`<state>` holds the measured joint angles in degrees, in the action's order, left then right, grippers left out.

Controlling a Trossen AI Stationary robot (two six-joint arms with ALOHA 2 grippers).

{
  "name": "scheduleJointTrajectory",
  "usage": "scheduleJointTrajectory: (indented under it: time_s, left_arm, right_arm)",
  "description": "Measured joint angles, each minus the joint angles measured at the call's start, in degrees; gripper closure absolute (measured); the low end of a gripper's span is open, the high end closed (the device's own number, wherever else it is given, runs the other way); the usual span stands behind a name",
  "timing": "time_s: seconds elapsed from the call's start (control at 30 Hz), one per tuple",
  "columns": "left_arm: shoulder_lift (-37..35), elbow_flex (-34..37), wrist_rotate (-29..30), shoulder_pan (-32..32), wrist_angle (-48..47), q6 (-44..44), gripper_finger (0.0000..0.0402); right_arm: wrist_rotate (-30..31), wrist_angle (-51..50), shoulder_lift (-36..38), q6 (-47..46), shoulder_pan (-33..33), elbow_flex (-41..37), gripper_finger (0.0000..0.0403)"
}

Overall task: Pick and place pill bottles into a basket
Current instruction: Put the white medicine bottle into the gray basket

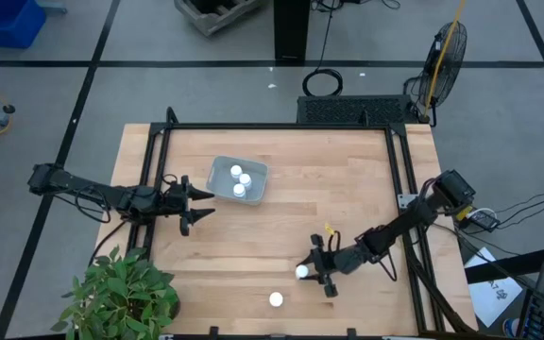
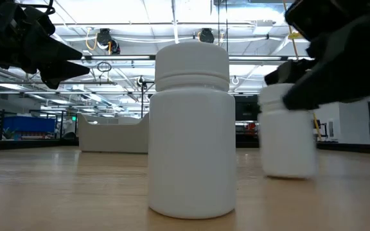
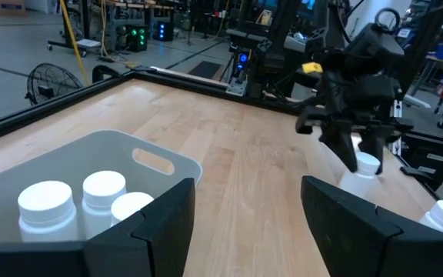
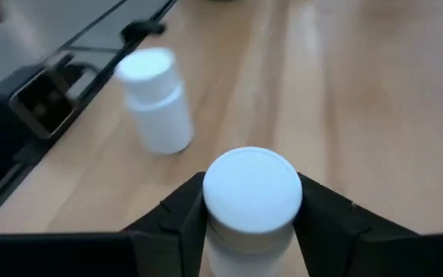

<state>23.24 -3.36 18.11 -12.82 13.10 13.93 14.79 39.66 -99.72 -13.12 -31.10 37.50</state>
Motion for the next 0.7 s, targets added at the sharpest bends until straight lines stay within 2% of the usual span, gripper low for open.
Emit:
scheduleJointTrajectory:
  time_s: [0.13, 0.4, 0.7]
  left_arm:
    - [0.0, 0.0, 0.0, 0.0, 0.0, 0.0, 0.0158]
    - [0.0, 0.0, 0.0, 0.0, 0.1, 0.0, 0.0158]
    - [0.0, 0.0, 0.0, 0.0, 0.4, 0.0, 0.0158]
  right_arm:
    - [-0.3, 0.2, 2.3, 0.5, 3.8, 0.0, 0.0255]
    - [-6.2, 0.8, 6.9, 4.0, 14.5, 1.1, 0.0255]
    - [-10.9, -3.0, 6.9, 12.8, 26.9, 9.2, 0.0255]
